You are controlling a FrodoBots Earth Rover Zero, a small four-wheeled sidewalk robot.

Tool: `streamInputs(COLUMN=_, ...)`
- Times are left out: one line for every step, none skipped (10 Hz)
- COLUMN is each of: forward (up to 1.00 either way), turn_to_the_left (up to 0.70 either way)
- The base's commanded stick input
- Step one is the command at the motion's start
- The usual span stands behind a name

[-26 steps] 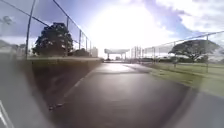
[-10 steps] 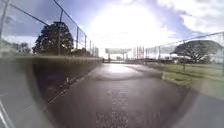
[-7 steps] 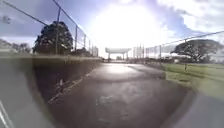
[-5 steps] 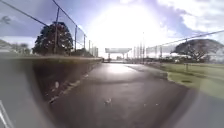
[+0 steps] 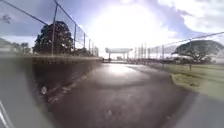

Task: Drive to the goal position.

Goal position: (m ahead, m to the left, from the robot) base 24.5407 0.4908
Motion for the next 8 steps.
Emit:
streamInputs(forward=0.7, turn_to_the_left=0.0)
streamInputs(forward=0.7, turn_to_the_left=0.0)
streamInputs(forward=0.7, turn_to_the_left=0.0)
streamInputs(forward=0.7, turn_to_the_left=0.0)
streamInputs(forward=0.7, turn_to_the_left=0.0)
streamInputs(forward=0.7, turn_to_the_left=0.0)
streamInputs(forward=0.7, turn_to_the_left=0.0)
streamInputs(forward=0.7, turn_to_the_left=0.0)
